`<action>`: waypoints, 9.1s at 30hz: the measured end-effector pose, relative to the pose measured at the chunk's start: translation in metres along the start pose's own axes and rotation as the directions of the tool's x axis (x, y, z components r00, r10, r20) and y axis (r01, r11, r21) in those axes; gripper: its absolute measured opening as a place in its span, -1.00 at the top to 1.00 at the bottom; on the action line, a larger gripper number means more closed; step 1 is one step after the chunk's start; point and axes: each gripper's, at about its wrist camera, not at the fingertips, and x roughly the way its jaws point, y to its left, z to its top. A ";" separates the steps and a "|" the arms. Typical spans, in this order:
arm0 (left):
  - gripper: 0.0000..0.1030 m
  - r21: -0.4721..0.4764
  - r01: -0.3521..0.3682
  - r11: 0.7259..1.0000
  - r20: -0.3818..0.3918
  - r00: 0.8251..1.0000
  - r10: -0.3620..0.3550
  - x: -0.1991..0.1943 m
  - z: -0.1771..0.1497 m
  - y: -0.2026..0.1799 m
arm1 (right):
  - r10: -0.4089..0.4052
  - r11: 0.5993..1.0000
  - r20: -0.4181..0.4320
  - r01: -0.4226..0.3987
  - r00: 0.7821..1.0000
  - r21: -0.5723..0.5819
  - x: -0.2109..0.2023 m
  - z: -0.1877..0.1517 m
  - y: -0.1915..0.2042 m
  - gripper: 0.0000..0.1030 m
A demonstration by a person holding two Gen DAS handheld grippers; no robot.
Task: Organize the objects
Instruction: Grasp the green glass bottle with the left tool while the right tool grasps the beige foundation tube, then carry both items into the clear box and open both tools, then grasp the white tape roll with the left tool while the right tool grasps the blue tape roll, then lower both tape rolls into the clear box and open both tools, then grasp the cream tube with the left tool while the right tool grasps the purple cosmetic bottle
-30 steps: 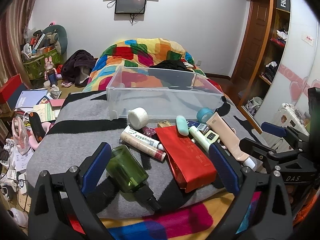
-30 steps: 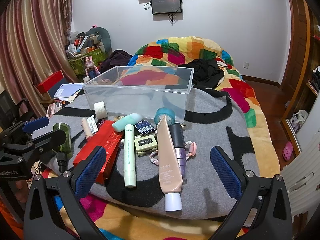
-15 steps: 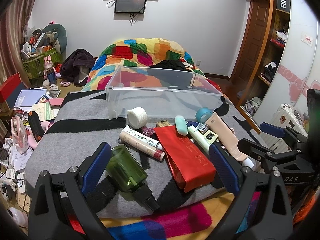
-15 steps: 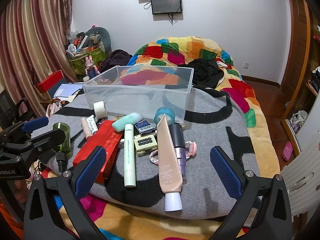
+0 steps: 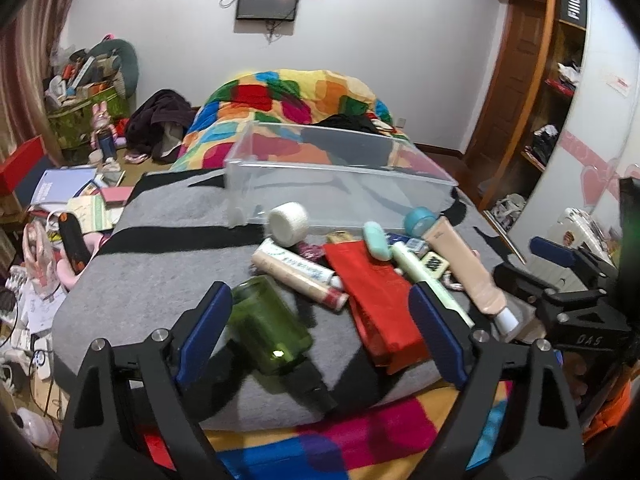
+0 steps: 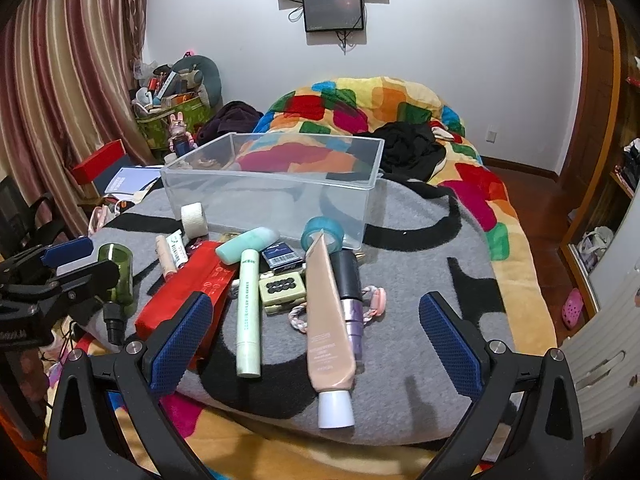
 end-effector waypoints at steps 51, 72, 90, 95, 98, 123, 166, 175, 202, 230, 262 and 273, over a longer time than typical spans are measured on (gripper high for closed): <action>0.11 -0.080 0.014 0.997 -0.078 0.997 -0.020 0.039 0.012 0.015 | 0.091 0.994 -0.217 -0.076 0.972 0.075 0.016 -0.043 -0.026 0.60; 0.19 -0.030 0.035 0.999 0.052 0.998 -0.033 0.030 0.089 0.010 | 0.112 0.994 0.040 -0.112 0.993 0.004 0.003 0.051 -0.009 0.61; 0.19 -0.013 -0.047 0.999 0.044 0.998 0.047 0.081 0.151 0.018 | 0.205 0.979 -0.017 -0.205 0.979 -0.007 0.085 0.117 0.003 0.61; 0.19 0.002 -0.077 0.997 -0.023 0.997 0.077 0.114 0.154 0.021 | 0.231 0.973 -0.105 -0.231 0.967 0.014 0.117 0.119 -0.001 0.61; 0.19 0.015 -0.072 0.997 -0.076 0.994 0.073 0.133 0.152 0.021 | 0.241 0.970 -0.156 -0.240 0.958 0.027 0.134 0.118 -0.005 0.61; -0.53 0.043 0.018 0.999 -0.073 0.997 -0.015 0.104 0.126 0.003 | 0.164 0.986 -0.152 -0.166 0.975 0.003 0.110 0.107 -0.010 0.41; -0.26 0.016 -0.022 1.000 -0.209 0.978 0.025 0.129 0.059 0.027 | 0.121 0.987 -0.208 -0.096 0.971 0.129 0.113 0.041 -0.013 -0.36; 0.21 0.026 -0.022 0.999 -0.208 0.978 0.027 0.130 0.055 0.023 | 0.100 0.987 -0.204 -0.072 0.974 0.143 0.114 0.039 -0.014 0.29; 0.22 0.027 -0.004 1.000 0.042 0.999 0.003 0.050 0.103 0.017 | 0.112 0.992 0.013 -0.113 0.994 0.056 0.042 0.089 -0.001 0.29; 0.22 0.081 -0.023 0.996 -0.144 0.989 0.035 0.141 0.127 0.012 | 0.116 0.993 -0.179 -0.109 0.977 0.046 0.137 0.112 0.005 0.29; -0.65 0.077 -0.047 0.996 -0.119 0.991 0.056 0.074 0.062 0.013 | 0.055 0.998 -0.037 -0.055 0.998 -0.001 0.044 0.078 -0.017 -0.34; -0.65 0.025 -0.081 0.996 -0.193 0.978 0.084 0.080 0.008 0.021 | 0.014 0.999 -0.156 -0.007 0.988 0.047 0.045 0.015 -0.052 -0.34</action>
